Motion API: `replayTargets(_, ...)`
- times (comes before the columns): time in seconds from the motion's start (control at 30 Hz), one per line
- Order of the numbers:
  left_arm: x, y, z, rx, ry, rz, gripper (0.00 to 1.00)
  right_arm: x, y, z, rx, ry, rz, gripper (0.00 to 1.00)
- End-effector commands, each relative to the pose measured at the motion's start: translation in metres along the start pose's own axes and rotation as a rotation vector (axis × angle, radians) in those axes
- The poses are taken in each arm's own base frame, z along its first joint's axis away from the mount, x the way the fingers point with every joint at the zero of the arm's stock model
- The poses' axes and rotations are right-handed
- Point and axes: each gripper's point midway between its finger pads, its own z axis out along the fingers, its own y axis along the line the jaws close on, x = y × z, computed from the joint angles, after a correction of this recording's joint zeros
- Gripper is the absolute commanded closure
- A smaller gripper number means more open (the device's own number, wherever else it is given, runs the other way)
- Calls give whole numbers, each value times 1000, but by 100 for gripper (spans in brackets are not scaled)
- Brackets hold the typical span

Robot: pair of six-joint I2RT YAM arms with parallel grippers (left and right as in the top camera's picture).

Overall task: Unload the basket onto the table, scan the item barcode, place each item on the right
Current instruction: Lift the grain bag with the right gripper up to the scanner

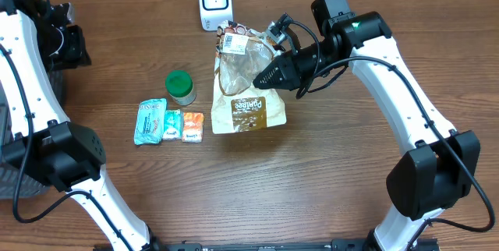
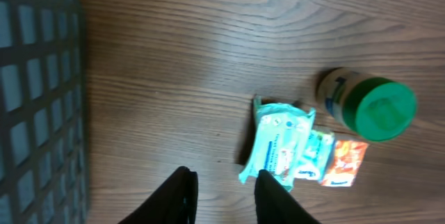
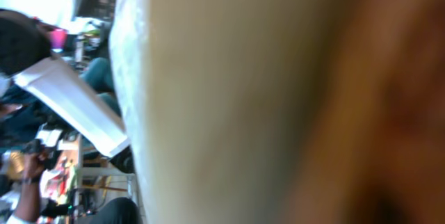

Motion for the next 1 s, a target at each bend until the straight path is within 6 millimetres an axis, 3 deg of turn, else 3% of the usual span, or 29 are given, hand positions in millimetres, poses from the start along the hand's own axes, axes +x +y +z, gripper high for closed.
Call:
replayTargets(0.0,-1,5,-12,-42,-27,12,20,-23,17,-15,140,-28,-49,96)
replayTargets(0.03,-2,5,-12,-43,-29,13,0,-30,20,-20,196,-35,-62,96)
replayTargets(0.1,-3,6,-12,-46,-35,14,0,-43,18,-29,314,-56,-80,96)
replayTargets(0.3,-15,4,-12,-37,-85,21,0,-106,-43,-90,1165,-253,-187,96)
replayTargets(0.37,-16,4,-12,-38,-88,22,1,-118,-47,-95,1280,-283,-235,96)
replayTargets(0.43,-16,4,-12,-38,-88,22,0,-142,-52,-89,1378,-328,-324,96)
replayTargets(0.57,-16,4,-12,-38,-88,22,1,-167,-75,-84,1544,-320,-443,96)
replayTargets(0.77,-16,4,-12,-38,-88,22,0,-180,-118,-63,1700,-51,-714,96)
replayTargets(0.97,-16,4,-12,-38,-88,22,1,-198,-149,-42,1795,39,-878,96)
